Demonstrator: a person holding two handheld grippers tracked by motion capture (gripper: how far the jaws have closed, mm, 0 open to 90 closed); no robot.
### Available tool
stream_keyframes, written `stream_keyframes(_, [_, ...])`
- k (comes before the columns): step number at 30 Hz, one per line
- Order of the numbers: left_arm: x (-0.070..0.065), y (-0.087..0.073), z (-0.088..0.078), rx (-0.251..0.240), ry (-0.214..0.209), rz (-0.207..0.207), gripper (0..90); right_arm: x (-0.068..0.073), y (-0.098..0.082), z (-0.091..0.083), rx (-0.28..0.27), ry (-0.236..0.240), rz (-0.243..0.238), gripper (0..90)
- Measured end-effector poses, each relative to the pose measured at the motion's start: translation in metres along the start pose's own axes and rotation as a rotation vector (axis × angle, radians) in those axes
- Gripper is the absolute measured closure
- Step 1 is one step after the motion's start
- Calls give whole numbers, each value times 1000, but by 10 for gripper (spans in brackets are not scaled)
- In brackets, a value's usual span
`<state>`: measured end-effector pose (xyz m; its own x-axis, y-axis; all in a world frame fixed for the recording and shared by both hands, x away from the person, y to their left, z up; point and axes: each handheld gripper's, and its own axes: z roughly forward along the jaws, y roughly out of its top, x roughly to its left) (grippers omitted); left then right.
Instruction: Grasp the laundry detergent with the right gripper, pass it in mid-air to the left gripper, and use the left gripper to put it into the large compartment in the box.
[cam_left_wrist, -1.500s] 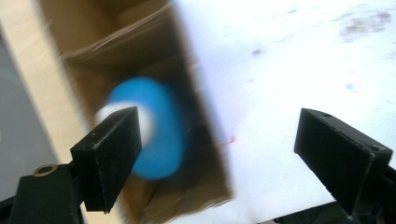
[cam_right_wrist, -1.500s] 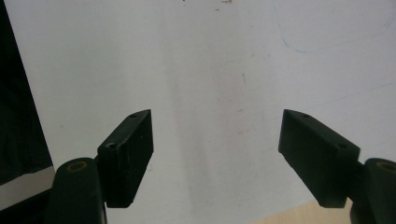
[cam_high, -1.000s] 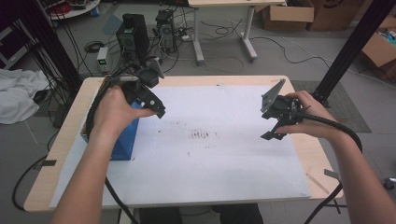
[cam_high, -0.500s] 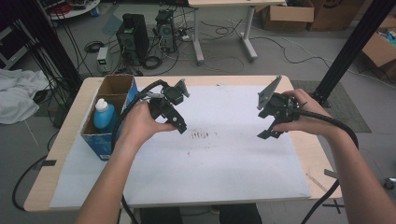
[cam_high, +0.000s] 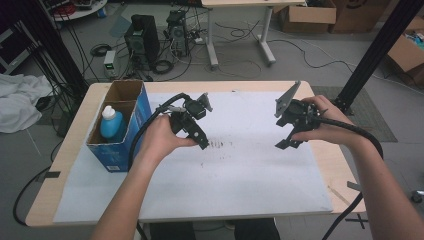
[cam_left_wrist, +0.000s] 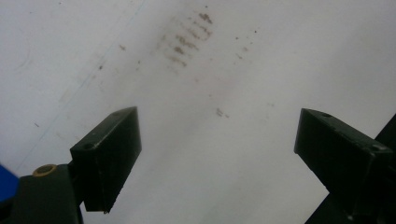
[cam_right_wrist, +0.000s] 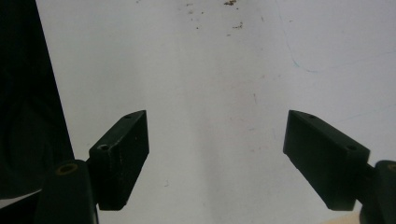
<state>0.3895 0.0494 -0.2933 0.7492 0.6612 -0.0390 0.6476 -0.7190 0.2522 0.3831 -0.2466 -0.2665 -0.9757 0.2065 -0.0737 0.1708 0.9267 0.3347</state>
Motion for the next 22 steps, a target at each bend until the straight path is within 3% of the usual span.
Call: stream_keyframes(22, [0,-3,5,1,-5,11,155,0,-1,2,4,2,3,225])
